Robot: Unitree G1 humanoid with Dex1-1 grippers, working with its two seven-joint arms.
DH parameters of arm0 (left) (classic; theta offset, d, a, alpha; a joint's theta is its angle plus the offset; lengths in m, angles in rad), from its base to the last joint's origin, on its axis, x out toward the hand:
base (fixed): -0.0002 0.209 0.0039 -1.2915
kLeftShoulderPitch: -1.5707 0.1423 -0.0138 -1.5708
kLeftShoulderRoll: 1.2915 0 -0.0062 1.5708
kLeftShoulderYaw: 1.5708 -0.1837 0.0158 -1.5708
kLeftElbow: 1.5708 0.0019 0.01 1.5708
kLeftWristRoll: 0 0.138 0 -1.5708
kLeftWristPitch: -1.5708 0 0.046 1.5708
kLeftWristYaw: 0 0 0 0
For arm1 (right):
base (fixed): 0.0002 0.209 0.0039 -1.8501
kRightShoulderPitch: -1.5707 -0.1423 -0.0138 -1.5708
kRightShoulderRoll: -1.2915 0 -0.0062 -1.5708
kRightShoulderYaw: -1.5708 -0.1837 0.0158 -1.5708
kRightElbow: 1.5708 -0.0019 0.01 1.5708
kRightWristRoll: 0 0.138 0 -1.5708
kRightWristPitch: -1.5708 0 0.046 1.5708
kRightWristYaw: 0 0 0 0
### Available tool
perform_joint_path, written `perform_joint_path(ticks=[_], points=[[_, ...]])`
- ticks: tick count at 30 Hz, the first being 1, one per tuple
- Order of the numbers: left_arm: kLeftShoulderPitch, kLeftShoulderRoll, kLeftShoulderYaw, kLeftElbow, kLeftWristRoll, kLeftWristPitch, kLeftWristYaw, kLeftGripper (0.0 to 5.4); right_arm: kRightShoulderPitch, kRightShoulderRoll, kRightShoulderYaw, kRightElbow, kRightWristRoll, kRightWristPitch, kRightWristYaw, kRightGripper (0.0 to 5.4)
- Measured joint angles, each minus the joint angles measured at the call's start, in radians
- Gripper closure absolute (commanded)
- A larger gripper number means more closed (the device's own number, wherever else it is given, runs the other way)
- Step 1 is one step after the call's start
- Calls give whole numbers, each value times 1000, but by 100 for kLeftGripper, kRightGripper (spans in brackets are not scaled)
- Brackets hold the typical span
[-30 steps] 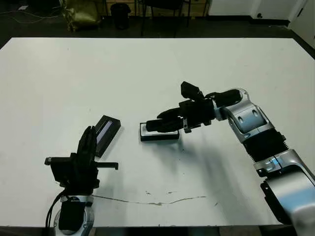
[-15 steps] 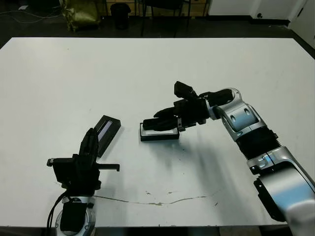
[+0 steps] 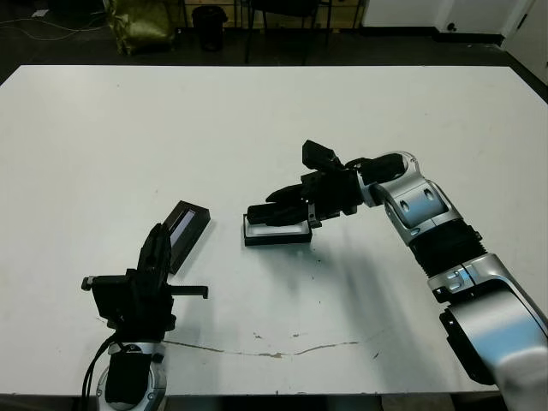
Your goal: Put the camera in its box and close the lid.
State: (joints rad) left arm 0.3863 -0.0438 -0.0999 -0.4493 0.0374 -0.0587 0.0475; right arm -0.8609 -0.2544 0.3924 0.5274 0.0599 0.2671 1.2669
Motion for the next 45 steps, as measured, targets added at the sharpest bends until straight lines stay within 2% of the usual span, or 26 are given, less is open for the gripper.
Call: perform_joint_path(ticks=[17,26,42,45], points=[[3,-1,-4,-8,-2,12,0,540,0,0,18,17,-60,-18,-17,455],[3,-2,-5,-11,2,17,9,540,2,-1,36,26,-106,-123,-33,455],[8,-1,-10,-20,3,27,11,540,4,0,45,18,-116,-123,-35,455],[8,-2,-11,-20,4,27,11,540,4,1,45,15,-115,-100,-34,455]])
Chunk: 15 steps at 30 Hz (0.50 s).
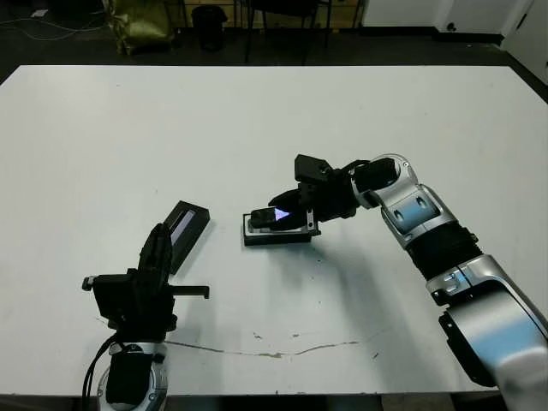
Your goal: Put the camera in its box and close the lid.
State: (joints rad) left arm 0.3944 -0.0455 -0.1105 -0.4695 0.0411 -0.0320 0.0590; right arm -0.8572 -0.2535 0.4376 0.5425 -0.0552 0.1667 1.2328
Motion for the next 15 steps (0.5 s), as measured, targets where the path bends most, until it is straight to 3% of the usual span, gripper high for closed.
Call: perform_joint_path(ticks=[15], points=[[1,1,-2,3,-1,-4,1,540,0,1,0,-20,7,38,10,455]])
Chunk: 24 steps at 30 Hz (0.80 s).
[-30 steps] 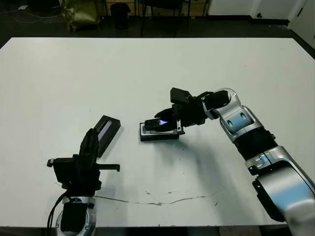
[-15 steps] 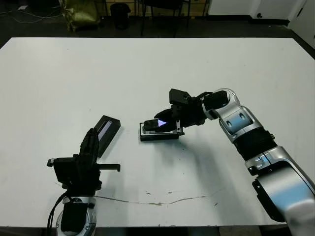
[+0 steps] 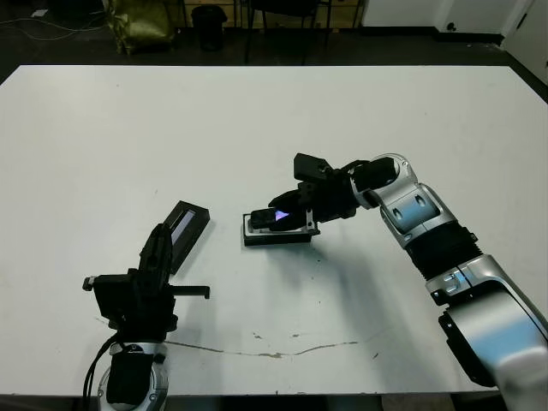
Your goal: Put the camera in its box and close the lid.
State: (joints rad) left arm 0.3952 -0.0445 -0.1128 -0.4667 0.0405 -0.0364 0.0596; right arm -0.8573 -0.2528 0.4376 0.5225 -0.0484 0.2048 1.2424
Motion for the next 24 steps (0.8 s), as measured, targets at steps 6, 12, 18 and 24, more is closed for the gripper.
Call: perform_joint_path(ticks=[6,12,18,24], points=[[1,0,0,0,5,-6,0,540,-1,0,0,-9,2,35,14,455],[2,-2,-2,0,5,-4,2,540,-1,-1,-2,-13,2,34,15,455],[2,-2,-1,0,-1,-3,1,540,-1,-1,-2,-18,2,34,15,455],[2,-3,-2,1,-2,3,2,540,-1,-1,5,-17,-6,7,22,455]])
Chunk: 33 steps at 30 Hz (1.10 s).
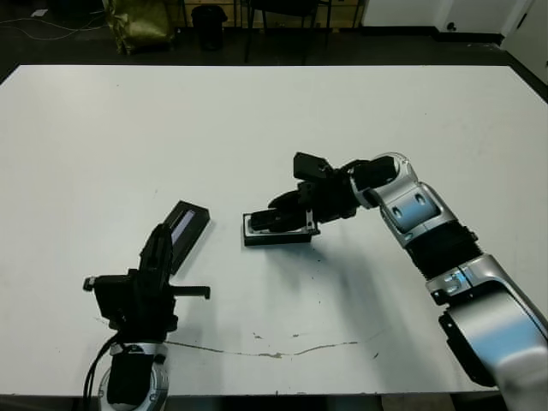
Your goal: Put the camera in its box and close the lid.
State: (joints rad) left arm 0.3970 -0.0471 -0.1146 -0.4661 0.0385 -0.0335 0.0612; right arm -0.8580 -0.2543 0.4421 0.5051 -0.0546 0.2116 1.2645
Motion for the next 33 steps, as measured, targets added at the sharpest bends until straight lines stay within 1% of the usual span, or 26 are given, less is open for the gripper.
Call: perform_joint_path(ticks=[7,17,23,33], points=[[0,0,-1,4,-3,-10,-2,540,0,6,17,12,-4,-27,2,455],[2,0,-3,7,-1,-15,-1,540,0,20,19,46,-11,-59,1,455],[3,-1,-9,6,-1,-10,0,540,-1,27,23,70,-21,-93,0,455],[4,-2,-11,6,-2,-9,0,540,-32,58,24,164,-32,-166,-5,455]])
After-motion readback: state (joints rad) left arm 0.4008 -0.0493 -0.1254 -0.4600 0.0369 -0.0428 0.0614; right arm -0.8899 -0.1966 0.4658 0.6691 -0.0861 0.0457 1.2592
